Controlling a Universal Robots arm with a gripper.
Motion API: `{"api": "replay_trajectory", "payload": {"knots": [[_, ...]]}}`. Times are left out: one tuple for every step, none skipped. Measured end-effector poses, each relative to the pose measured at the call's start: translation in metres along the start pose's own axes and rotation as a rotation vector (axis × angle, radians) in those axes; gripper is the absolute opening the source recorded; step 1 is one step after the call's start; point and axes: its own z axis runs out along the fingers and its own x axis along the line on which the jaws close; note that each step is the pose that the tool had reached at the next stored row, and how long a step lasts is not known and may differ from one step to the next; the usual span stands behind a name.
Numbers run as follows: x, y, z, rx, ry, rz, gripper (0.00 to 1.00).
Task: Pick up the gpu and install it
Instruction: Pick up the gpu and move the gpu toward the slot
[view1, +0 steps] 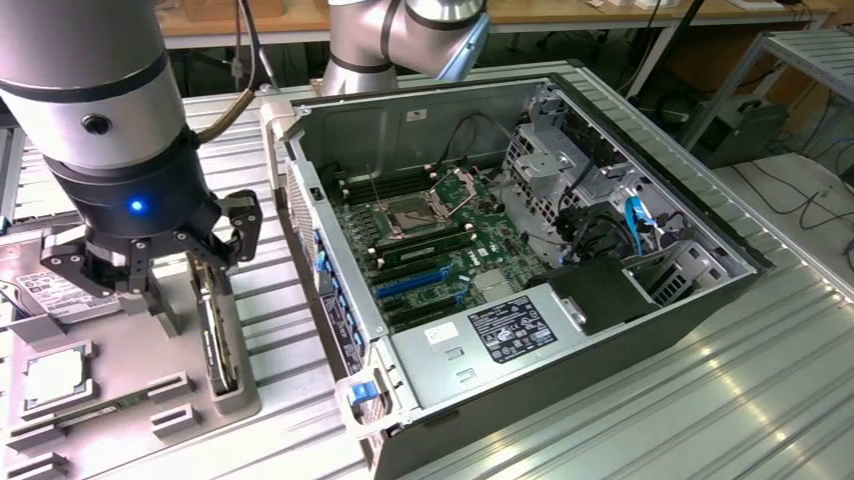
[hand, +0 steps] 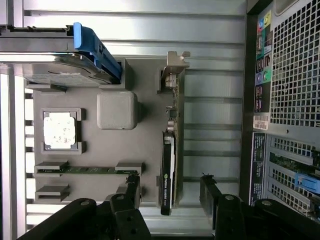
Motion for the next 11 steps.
{"api": "replay_trajectory", "payload": {"knots": [[0.000, 0.0000, 0.0019, 0.0000, 0.0001, 0.000, 0.60], [0.000, 0.0000, 0.0039, 0.0001, 0.0002, 0.000, 0.60], [0.000, 0.0000, 0.0057, 0.0000, 0.0002, -0.001, 0.60], [0.000, 0.0002, 0.0082, 0.0000, 0.0003, -0.004, 0.60], [0.000, 0.0013, 0.0108, 0.0000, 0.0004, -0.010, 0.60], [0.000, 0.0040, 0.0131, 0.0001, 0.0005, -0.015, 0.60], [0.000, 0.0066, 0.0153, 0.0000, 0.0006, -0.019, 0.60], [0.000, 0.0075, 0.0174, -0.0002, 0.0002, -0.020, 0.60], [0.000, 0.0075, 0.0198, -0.0003, 0.0002, -0.021, 0.60], [0.000, 0.0074, 0.0216, -0.0001, 0.0004, -0.021, 0.60], [0.000, 0.0073, 0.0233, 0.0000, 0.0005, -0.021, 0.60]]}}
